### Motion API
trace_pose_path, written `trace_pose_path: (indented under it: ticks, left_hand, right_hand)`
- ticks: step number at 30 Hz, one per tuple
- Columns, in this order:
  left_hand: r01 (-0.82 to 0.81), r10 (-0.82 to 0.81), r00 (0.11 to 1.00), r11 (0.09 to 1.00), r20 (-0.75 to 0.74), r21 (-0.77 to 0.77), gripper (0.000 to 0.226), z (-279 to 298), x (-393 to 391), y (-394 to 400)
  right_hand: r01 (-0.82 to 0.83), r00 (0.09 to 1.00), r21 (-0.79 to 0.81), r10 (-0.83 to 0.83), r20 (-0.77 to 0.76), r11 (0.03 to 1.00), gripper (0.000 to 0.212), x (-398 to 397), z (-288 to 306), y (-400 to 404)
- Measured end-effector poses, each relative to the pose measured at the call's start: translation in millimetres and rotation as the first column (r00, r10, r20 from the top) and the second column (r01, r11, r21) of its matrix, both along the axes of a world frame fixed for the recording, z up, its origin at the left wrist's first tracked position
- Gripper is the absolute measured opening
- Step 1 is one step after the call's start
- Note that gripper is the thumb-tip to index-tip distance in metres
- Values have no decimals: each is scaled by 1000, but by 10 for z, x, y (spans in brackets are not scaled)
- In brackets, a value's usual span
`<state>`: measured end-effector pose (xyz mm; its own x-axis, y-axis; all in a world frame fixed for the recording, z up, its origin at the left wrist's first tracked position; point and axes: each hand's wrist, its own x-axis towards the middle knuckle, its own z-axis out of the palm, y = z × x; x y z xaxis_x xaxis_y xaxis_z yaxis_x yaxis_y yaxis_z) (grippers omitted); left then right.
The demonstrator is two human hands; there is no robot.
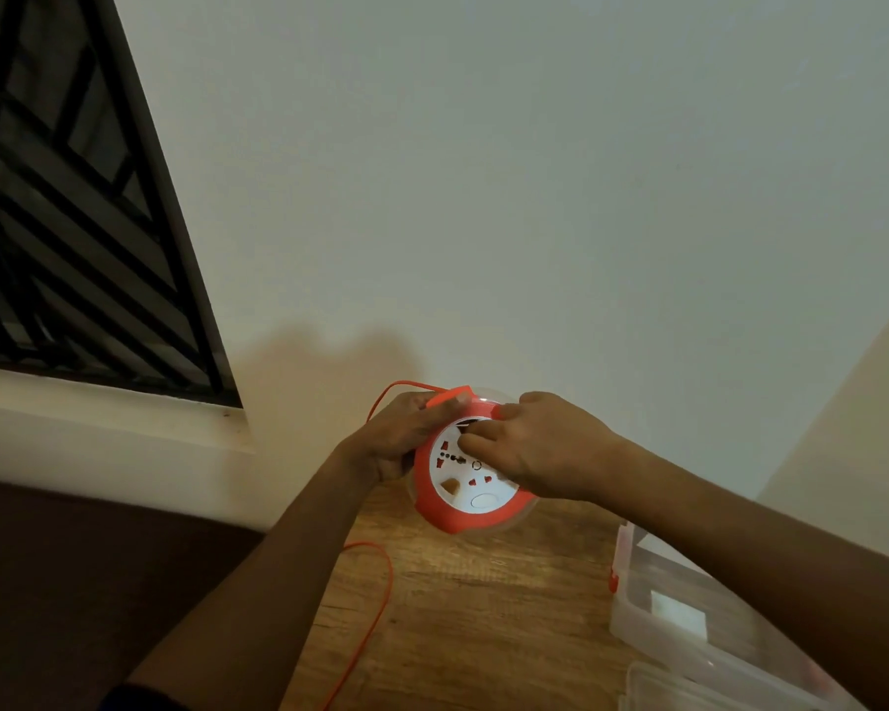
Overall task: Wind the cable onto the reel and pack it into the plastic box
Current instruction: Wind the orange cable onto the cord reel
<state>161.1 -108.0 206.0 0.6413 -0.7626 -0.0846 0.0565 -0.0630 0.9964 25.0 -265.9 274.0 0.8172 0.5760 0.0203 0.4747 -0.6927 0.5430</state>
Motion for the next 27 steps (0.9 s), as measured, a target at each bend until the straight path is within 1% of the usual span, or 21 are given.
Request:
trace_pose_path:
  ticks: [3,5,6,9,10,12,14,17,18,20,22,23,25,27]
  left_hand:
    - [0,-2,998,999,-58,-42,50,5,28,57]
    - [-41,30,994,993,-106,-107,55,5,38,60]
    - [-60,45,992,989,-114,-137,53,19,29,42]
    - [-144,121,986,966,-117,-214,38,82,-39,-48]
    - [-180,160,981,957,-106,-226,38,104,-69,-76]
    - [-251,237,967,942,-90,-222,50,125,-106,-132]
    - [-290,279,957,934,-83,-210,61,154,-120,-163]
    - [-281,275,960,935,-54,-216,57,210,-112,-169]
    - [-275,267,961,936,-65,-221,56,227,-126,-175]
    - [-277,250,959,930,-135,-242,51,237,-179,-239]
    - [-282,231,952,919,-202,-277,40,232,-224,-315]
    - [-289,234,948,915,-214,-280,38,237,-243,-343]
    - [-300,251,947,916,-202,-265,46,236,-257,-374]
    - [-279,236,953,930,-189,-242,57,203,-259,-370]
  right_hand:
    - [-42,995,47,38,91,998,45,-11,-26,-60]
    - [-32,984,119,11,176,992,43,-14,-59,-75]
    - [-12,977,147,-19,212,989,44,-6,-73,-80]
    - [77,948,240,-145,283,968,51,12,-111,-98]
    - [98,933,287,-188,306,953,51,7,-133,-101]
    - [110,901,394,-259,347,913,50,-11,-199,-108]
    - [114,880,468,-308,361,876,50,-33,-287,-111]
    - [112,863,488,-328,384,866,50,-52,-343,-144]
    - [103,855,500,-333,398,860,50,-56,-336,-153]
    - [100,826,546,-376,421,832,48,-78,-320,-150]
    - [108,784,623,-452,426,775,47,-82,-304,-100]
    - [124,767,663,-495,407,738,47,-83,-295,-63]
    - [172,744,709,-561,361,684,45,-88,-302,3]
    - [217,746,698,-577,332,683,42,-110,-334,44]
